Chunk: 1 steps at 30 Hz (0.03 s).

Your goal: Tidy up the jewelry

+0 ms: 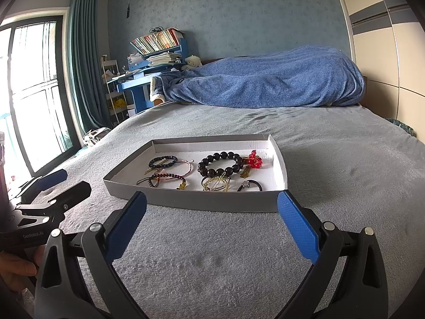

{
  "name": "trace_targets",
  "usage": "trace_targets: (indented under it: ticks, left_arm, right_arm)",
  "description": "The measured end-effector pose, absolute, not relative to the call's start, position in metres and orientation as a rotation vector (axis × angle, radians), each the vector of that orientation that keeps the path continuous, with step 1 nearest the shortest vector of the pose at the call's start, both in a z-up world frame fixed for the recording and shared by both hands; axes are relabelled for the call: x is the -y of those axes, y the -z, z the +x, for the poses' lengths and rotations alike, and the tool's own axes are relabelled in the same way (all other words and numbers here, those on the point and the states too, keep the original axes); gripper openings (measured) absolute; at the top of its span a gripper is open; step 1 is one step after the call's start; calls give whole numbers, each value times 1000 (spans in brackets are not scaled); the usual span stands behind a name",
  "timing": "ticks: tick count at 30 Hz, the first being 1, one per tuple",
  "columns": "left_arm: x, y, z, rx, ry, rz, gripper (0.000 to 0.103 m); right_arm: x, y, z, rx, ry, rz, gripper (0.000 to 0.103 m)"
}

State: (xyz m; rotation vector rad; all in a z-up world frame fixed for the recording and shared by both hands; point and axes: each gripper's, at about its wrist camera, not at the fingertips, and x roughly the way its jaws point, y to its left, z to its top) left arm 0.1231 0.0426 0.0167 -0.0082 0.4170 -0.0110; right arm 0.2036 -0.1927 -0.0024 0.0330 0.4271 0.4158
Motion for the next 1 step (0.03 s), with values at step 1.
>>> trace_targets:
  ticks: [1]
  left_arm:
    - [-43,-17,123,-418,11,-9,98]
  right_arm:
    - [193,2,204,-427,-416,33,97]
